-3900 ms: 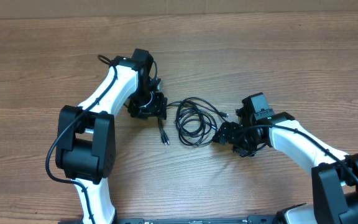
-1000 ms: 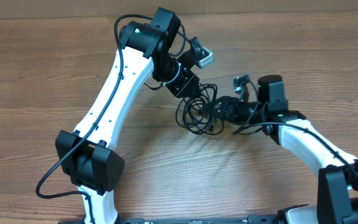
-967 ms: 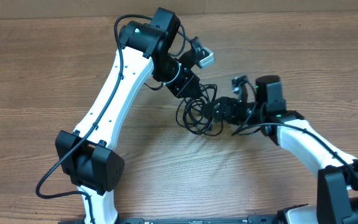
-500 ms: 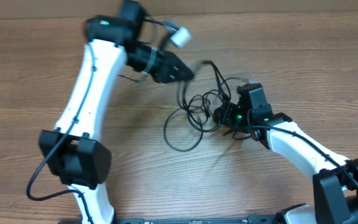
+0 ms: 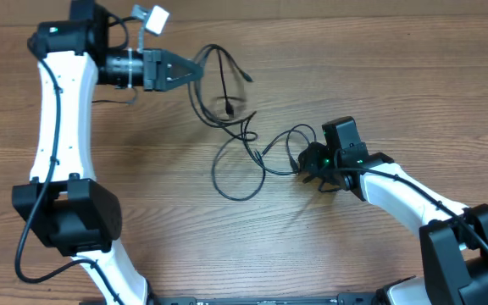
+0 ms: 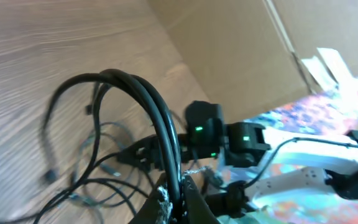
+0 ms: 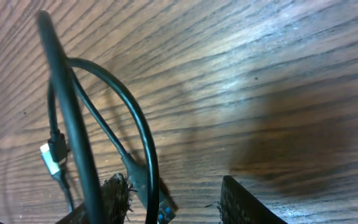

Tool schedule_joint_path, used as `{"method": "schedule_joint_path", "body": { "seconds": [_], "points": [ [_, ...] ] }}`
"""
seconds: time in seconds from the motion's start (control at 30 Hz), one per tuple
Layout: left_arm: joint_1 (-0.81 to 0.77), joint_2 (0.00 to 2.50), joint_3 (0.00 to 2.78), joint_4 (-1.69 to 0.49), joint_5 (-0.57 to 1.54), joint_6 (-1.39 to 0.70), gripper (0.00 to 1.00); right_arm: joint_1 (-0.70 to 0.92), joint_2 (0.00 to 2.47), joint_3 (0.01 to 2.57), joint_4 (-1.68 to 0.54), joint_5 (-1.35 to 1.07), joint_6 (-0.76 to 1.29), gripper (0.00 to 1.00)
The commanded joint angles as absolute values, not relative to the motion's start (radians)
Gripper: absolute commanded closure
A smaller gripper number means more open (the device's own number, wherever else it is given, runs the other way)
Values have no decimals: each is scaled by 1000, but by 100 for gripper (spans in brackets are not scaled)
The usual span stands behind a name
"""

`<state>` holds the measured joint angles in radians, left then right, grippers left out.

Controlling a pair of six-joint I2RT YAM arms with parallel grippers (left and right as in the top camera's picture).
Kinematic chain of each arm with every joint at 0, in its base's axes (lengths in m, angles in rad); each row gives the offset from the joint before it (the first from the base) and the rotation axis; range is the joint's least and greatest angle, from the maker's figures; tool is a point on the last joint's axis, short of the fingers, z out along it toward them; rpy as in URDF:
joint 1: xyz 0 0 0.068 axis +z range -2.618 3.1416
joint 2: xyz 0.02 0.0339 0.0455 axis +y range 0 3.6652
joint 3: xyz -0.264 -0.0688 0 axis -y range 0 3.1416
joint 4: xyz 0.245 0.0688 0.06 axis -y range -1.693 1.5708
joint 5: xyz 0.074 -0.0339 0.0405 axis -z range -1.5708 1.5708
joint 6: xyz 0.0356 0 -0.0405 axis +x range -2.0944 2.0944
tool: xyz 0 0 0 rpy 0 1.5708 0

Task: Untangle cables
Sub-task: 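Pull the left gripper far left, stretching the cables from the right gripper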

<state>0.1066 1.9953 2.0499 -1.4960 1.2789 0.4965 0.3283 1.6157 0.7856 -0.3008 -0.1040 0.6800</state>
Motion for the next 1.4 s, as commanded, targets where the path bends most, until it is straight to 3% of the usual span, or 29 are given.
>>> {"method": "schedule_joint_path", "body": {
  "seconds": [0.0, 0.07, 0.13, 0.43, 0.63, 0.83, 1.13, 1.37],
  "points": [
    [159, 1959, 2078, -1496, 1189, 467, 96, 307, 1624, 805, -301, -79, 685, 63],
    [186, 1959, 2076, -1494, 1128, 437, 96, 300, 1624, 805, -304, -80, 685, 88],
    [207, 1959, 2071, -1486, 1067, 389, 96, 296, 1624, 805, -306, -80, 685, 96],
    [228, 1960, 1991, -1354, 656, 36, 96, 293, 1624, 805, -311, -79, 685, 96],
    [229, 1960, 1883, -1268, 504, -60, 96, 242, 1624, 805, -339, -76, 712, 96],
    [228, 1962, 1769, -1185, 435, -137, 96, 176, 1624, 805, -389, -53, 759, 96],
    [227, 1962, 1562, -1034, 426, -173, 79, 168, 1624, 805, -399, -53, 759, 94],
    [226, 1962, 1444, -941, 426, -173, 77, 168, 1624, 805, -399, -53, 759, 89]
  ]
}}
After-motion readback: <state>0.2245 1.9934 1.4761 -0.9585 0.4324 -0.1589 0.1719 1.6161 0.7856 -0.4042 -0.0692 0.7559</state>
